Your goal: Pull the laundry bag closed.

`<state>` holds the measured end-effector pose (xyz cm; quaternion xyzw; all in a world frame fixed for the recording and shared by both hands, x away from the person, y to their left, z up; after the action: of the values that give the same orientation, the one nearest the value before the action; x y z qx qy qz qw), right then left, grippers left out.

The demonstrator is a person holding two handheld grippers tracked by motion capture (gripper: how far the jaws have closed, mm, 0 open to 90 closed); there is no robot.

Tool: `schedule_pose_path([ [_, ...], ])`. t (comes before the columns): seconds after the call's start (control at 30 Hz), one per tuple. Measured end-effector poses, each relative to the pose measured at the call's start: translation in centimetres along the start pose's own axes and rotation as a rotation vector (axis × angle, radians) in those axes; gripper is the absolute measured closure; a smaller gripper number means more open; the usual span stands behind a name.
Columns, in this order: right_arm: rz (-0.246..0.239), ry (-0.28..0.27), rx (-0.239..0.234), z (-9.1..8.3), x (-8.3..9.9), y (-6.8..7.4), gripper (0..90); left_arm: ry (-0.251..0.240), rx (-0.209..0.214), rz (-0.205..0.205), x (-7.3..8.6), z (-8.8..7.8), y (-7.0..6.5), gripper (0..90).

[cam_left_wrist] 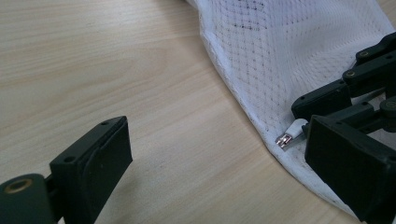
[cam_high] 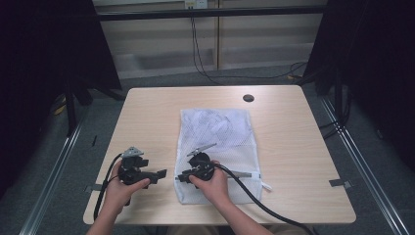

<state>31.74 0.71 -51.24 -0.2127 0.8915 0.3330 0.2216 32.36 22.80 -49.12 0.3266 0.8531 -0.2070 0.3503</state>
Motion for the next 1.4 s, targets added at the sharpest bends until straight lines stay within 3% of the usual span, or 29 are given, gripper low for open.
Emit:
schedule_pose_path([
  [0.47,0.012,-0.024,-0.047,0.0,-0.6,0.8,78.3,-0.008,-0.007,-0.008,0.0,-0.1,0.1,7.3],
  [0.67,-0.001,-0.005,-0.030,0.3,-0.6,1.0,79.8,-0.009,-0.006,-0.010,0.0,-0.1,0.1,7.4],
  [1.1,0.034,0.022,-0.003,0.9,-0.6,0.8,86.4,-0.003,-0.010,-0.009,0.0,-0.1,0.2,7.5],
  [1.4,0.047,0.028,-0.007,1.0,-0.5,0.8,86.3,-0.005,-0.009,-0.013,0.0,-0.2,0.1,7.5],
])
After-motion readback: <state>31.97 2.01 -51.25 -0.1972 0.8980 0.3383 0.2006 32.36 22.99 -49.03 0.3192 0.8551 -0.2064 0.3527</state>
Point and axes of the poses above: each handheld gripper's, and its own axes: z roughly forward along the jaws, x roughly out of its underside, y roughly to its left, the point moved 2 cm from there along z, roughly forward along the jaws, and after that the axes turned 9 degrees about z, right-handed, at the moved point
